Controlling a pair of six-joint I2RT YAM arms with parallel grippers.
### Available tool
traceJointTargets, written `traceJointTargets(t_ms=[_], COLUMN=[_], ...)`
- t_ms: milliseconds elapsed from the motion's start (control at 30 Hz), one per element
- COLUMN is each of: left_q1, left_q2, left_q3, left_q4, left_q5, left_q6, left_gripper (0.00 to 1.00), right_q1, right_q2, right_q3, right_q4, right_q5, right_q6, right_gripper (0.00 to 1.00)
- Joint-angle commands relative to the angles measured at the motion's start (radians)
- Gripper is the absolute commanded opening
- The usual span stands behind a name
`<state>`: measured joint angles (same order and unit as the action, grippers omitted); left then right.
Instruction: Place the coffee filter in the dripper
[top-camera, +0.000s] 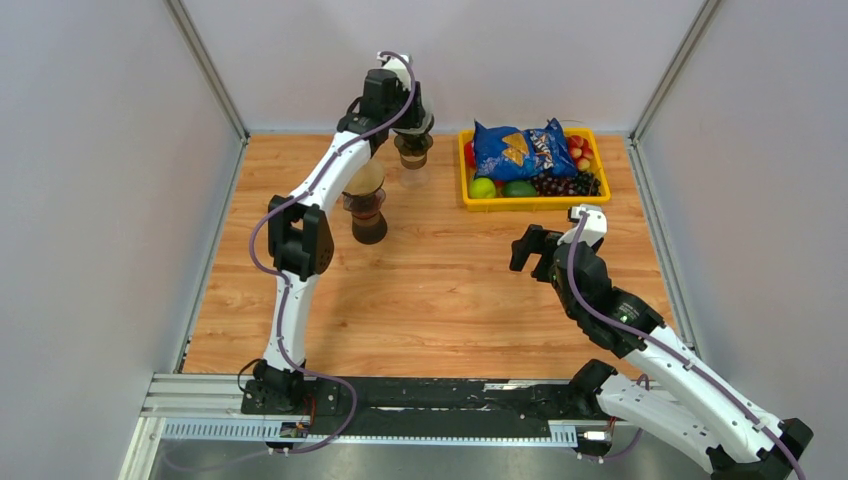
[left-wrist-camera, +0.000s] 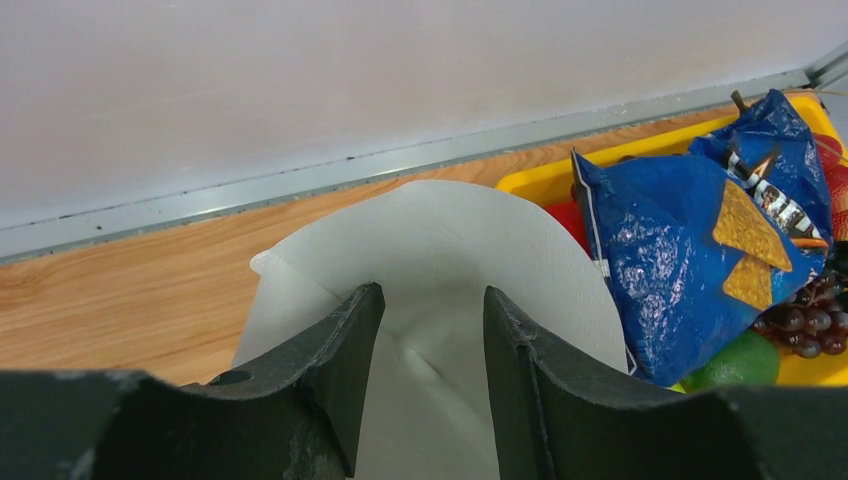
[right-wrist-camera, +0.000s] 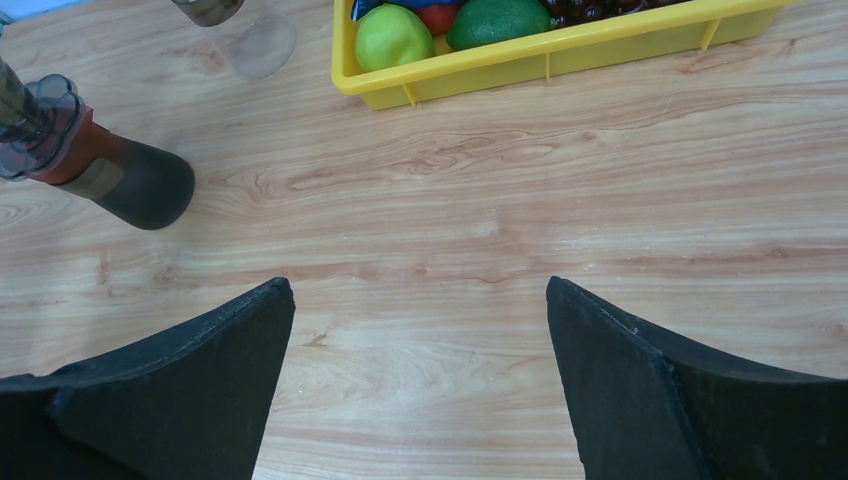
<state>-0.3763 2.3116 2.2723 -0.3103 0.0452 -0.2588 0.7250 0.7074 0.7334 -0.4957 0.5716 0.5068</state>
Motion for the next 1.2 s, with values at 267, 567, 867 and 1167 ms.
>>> traceJointTargets(t_ms=[267,567,867,1167], left_q1=[-0.015,-0.033,-0.034,0.004], left_q2=[-0.095,-0.206,-0.402,-0.907], left_q3=[0.063,0.066,-0.019,-0.653], left_q4=[-0.019,-0.040,-0.069,0.044], left_q5=[-0.002,-0.013,-0.031,-0.314], left_q6=[0.033,0.060,0.071,0.072], left_gripper=[0.55,0.62,0.98,1.00], right_q1=[-0.002,-0.001,-0.001,-0.001], right_q2=[-0.012,-0.026,-0.050,-0.016], right_q3=[0.004,0.007,0.012,0.003], right_q4=[0.030,0.030,0.030,0.030], right_q5=[0.025,0.026,0.089,0.182], right_q6=[-0.010,-0.001,0.015,0.051], right_gripper=[1.00,1.00,1.00,1.00])
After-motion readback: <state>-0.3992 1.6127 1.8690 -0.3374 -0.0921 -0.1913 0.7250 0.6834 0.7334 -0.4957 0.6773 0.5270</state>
